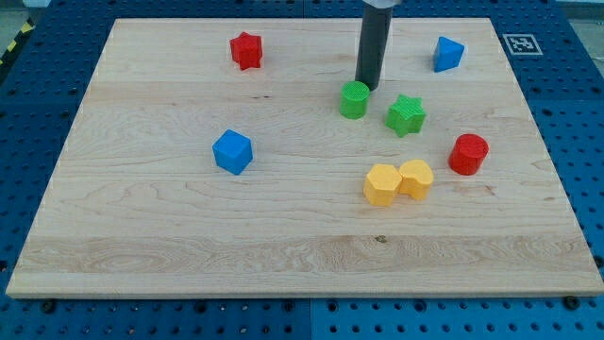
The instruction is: Place the red circle and green star in a diagonal line
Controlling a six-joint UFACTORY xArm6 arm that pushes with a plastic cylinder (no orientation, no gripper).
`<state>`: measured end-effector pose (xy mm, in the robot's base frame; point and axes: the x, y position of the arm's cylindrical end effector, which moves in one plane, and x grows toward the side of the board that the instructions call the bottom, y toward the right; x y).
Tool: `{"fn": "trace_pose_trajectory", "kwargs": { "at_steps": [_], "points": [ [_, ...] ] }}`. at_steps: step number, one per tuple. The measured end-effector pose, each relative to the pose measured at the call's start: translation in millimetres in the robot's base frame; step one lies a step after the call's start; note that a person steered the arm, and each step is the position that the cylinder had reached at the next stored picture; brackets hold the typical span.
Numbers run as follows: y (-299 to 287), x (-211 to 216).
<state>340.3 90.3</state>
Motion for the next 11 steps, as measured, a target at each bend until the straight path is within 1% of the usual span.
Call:
{"fn": "trace_pose_trajectory", "kwargs": {
  "at_steps": [1,3,4,6,7,9,10,11],
  "points": [
    [34.7,15.9],
    [130.2,77.1],
    [137.2,100.1],
    [114.8,105.8],
    [95.3,99.3],
    [53.0,54.8],
    [38.5,51.4],
    [41.0,51.0]
  ]
}}
